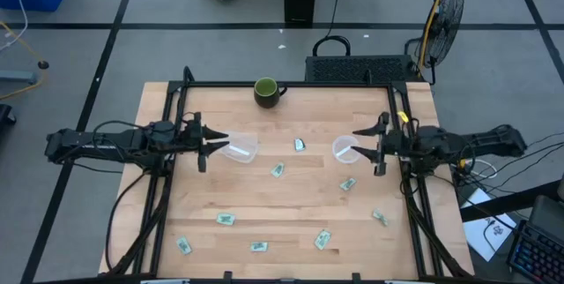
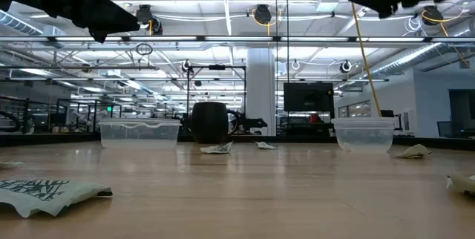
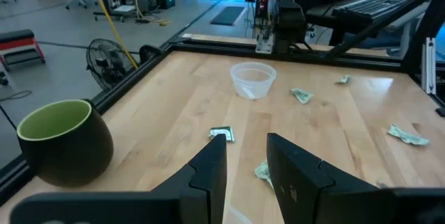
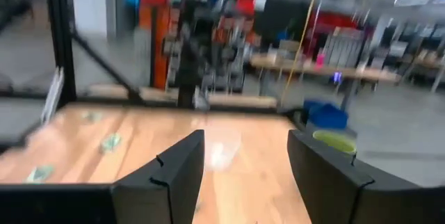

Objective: Pick and place Stevia / Truvia into bins
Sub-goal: Put the white stevia packet into the right transparent container, then put the white stevia packet into the left transparent container

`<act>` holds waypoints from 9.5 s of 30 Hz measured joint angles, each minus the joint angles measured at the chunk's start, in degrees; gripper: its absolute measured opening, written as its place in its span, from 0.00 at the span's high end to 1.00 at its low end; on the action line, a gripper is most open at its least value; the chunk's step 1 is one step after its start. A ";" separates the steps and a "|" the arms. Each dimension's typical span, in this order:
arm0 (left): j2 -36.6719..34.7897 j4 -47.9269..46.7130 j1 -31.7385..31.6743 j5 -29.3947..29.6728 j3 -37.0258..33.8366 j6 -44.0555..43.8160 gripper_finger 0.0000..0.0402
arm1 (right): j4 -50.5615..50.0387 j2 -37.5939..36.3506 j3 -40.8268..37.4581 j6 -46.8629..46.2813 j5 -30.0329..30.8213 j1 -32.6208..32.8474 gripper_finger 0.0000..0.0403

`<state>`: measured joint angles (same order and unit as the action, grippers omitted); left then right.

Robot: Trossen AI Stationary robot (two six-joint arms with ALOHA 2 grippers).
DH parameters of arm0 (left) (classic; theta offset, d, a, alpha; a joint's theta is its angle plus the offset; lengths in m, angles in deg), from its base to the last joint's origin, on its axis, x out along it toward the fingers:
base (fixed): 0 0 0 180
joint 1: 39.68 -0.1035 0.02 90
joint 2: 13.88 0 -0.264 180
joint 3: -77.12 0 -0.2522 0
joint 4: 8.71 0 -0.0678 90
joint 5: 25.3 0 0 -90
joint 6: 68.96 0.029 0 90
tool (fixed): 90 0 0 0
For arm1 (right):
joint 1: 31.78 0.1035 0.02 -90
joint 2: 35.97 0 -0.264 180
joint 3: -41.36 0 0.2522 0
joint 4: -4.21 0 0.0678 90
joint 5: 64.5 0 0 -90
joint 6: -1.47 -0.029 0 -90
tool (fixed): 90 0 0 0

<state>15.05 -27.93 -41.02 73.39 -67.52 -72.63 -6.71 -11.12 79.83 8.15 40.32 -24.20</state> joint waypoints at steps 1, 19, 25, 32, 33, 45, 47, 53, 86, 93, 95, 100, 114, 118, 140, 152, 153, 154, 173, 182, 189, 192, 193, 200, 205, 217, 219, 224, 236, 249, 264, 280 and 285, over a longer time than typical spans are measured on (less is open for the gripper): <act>0.00 -0.05 0.00 0.00 0.00 -0.05 0.73 | -2.44 2.90 3.17 0.02 0.12 0.56 0.51; 0.07 0.04 0.00 0.07 0.00 -2.63 0.73 | -25.54 27.90 18.48 -47.19 -29.56 14.22 0.51; 0.07 0.07 0.00 0.04 0.00 -2.63 0.73 | -28.16 30.43 16.28 -60.18 -32.82 20.96 0.51; 0.07 0.11 0.00 1.68 0.00 -2.69 0.73 | -29.08 33.36 6.61 -81.90 -34.55 23.66 0.51; 0.07 0.11 0.00 1.95 0.00 -2.72 0.73 | -28.96 33.50 5.53 -84.77 -37.06 23.69 0.51; 0.06 4.71 0.00 1.97 0.00 -2.63 0.73 | -28.39 33.58 1.29 -88.60 -38.26 26.08 0.51; 0.07 5.16 0.00 1.95 0.00 -2.62 0.73 | -28.81 33.58 0.24 -88.59 -36.93 26.28 0.51; 0.07 5.45 0.00 1.95 0.00 -2.50 0.73 | -28.80 33.58 -2.47 -88.55 -36.42 26.67 0.51; 0.07 4.70 0.00 1.92 0.00 -2.52 0.73 | -22.95 33.50 -9.20 -85.90 -37.09 26.61 0.71; 0.04 4.74 0.00 1.92 0.02 -2.52 0.73 | -17.58 33.12 -9.83 -83.97 -38.28 26.61 0.87; 0.07 4.74 -0.01 1.92 0.00 -2.52 0.73 | -16.16 32.60 -9.97 -84.00 -38.21 26.65 0.92; 0.07 4.81 0.00 1.92 0.00 -2.52 0.73 | -14.42 30.03 -10.07 -82.19 -33.63 26.63 0.99; 0.06 6.10 -0.02 1.94 0.00 2.80 0.73 | -1.96 18.02 -9.96 -46.27 4.88 21.55 0.99; 0.07 6.14 -0.02 1.93 0.00 3.37 0.73 | -3.74 14.91 -9.94 -39.28 16.48 17.46 1.00; 0.07 6.62 -0.02 1.92 0.00 3.21 0.73 | -57.42 31.32 24.86 -22.59 -3.90 -8.92 1.00; 0.07 6.49 -0.02 1.92 0.00 3.21 0.73 | -50.83 45.53 24.62 -14.40 -4.61 -15.82 1.00; 0.07 6.49 0.00 1.92 0.01 3.21 0.73 | -50.83 46.46 24.62 -14.40 -4.59 -16.28 1.00; 0.05 6.47 -0.02 1.92 0.00 3.21 0.73 | -50.77 47.33 24.62 -14.40 -4.59 -16.70 1.00; 0.04 5.16 -0.01 1.81 0.00 3.21 0.73 | -46.31 56.23 24.58 -10.02 -10.09 -19.31 0.84; 0.04 5.10 0.00 1.86 0.01 1.15 0.73 | -46.38 51.86 24.58 -9.84 0.14 -19.26 0.81; 0.11 -7.27 0.03 -7.35 0.02 -13.86 0.73 | -41.64 42.86 24.58 -10.45 0.03 -17.48 0.81; 1.02 -13.64 0.47 -8.62 0.02 -21.69 0.73 | -34.02 39.74 24.58 -10.47 -0.05 -15.76 0.81; 1.56 -15.49 0.85 -8.70 0.02 -23.61 0.73 | -30.71 39.06 24.58 -10.47 -0.04 -15.13 0.81; 7.88 -16.04 6.18 -12.81 0.02 -25.17 0.73 | -3.07 38.17 19.71 -10.08 -0.10 -11.58 0.81; 11.76 -11.07 13.02 -24.60 0.36 -31.47 0.73 | 8.70 38.17 12.22 -10.49 -0.08 -10.35 0.81; 20.89 -7.91 36.02 -26.11 1.66 -70.07 0.73 | 29.63 38.17 -0.50 -10.02 -0.12 -8.23 0.81; 23.47 -7.90 38.62 -26.17 1.66 -74.99 0.73 | 31.51 38.16 -0.52 -9.96 -0.19 -8.21 0.81; 28.42 -4.04 41.98 -26.24 1.66 -84.43 0.73 | 32.98 38.17 -0.52 -9.71 -3.22 -8.22 0.81; 29.47 4.21 45.36 -17.58 2.54 -86.89 0.73 | 43.48 38.15 -0.52 -3.74 -3.34 -8.23 0.81; 37.04 -33.59 55.15 -8.54 26.74 -97.18 0.73 | 45.78 38.17 -0.52 -0.81 -3.08 -8.23 0.81; 54.45 -37.67 62.88 -11.45 27.36 -111.03 0.73 | 45.31 38.17 -0.52 6.47 -3.01 -8.23 0.81; 57.70 -30.54 63.10 -13.48 27.34 -113.90 0.73 | 45.23 38.17 -0.47 6.60 -2.97 -8.25 0.81; 57.82 -31.51 63.10 -13.32 27.34 -113.58 0.73 | 45.27 38.15 -0.47 6.49 -2.97 -8.25 0.81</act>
<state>72.87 -59.44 22.08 60.08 -40.17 -186.21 38.56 27.03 79.35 14.64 37.36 -32.45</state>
